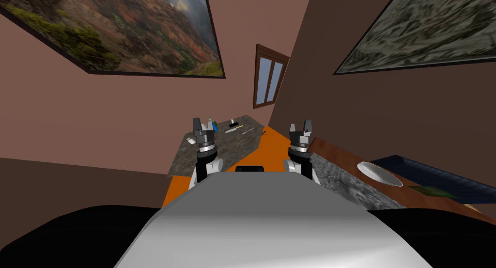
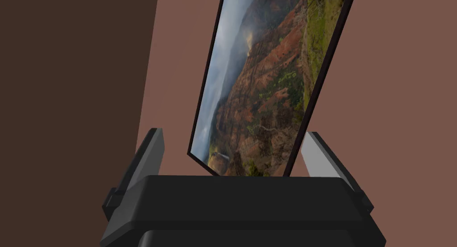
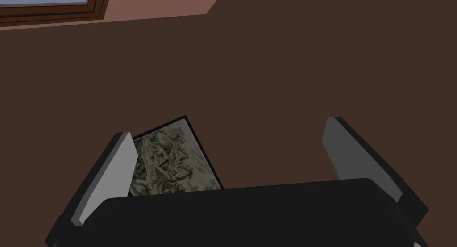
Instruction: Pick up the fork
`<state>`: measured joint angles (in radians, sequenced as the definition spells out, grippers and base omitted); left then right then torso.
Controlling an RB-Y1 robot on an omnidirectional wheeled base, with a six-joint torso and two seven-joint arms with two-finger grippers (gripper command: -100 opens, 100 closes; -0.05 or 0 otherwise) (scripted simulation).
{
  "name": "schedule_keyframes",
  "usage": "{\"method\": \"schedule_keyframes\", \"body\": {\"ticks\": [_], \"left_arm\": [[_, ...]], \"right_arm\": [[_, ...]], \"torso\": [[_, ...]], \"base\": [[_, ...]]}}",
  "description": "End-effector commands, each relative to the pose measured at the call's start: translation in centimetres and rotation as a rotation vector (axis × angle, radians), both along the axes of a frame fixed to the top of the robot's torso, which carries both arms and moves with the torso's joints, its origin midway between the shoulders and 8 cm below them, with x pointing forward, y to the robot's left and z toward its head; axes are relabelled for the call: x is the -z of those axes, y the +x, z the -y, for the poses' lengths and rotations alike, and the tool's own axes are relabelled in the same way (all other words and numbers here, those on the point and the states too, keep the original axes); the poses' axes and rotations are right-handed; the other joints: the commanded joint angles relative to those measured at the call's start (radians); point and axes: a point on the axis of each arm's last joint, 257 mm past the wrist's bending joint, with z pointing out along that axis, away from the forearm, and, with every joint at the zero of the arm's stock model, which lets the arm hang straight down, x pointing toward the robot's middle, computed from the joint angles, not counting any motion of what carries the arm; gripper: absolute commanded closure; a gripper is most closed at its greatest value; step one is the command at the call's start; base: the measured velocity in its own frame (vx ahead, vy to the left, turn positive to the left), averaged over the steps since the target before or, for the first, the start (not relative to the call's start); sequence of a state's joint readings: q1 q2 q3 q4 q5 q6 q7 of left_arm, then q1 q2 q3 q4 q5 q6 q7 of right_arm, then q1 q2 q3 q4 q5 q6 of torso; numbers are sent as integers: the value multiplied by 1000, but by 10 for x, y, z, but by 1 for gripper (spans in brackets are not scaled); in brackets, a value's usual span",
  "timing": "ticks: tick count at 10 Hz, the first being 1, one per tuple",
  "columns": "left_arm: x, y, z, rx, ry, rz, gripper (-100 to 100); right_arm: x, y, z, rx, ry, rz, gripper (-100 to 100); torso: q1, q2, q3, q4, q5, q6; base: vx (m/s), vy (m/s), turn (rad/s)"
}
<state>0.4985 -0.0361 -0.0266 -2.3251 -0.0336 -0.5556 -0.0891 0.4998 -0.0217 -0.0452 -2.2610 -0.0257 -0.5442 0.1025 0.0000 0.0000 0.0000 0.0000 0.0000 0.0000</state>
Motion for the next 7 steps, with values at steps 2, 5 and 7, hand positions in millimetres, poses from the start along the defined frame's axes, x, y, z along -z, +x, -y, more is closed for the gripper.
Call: {"method": "schedule_keyframes", "body": {"ticks": [2, 5, 7], "left_arm": [[0, 0, 0, 0, 0, 0, 0], [0, 0, 0, 0, 0, 0, 0], [0, 0, 0, 0, 0, 0, 0]], "right_arm": [[-8, 3, -16, -14, -125, 28, -100], [-17, 6, -40, -33, -296, 82, -100], [-18, 7, -52, -40, -374, 104, -100]], "torso": [[0, -1, 0, 0, 0, -1], [-2, -3, -2, -1, 0, 0], [-2, -2, -1, 0, 0, 0]], "base": [[23, -11, 172], [32, -25, 188], [17, -19, 110]]}}
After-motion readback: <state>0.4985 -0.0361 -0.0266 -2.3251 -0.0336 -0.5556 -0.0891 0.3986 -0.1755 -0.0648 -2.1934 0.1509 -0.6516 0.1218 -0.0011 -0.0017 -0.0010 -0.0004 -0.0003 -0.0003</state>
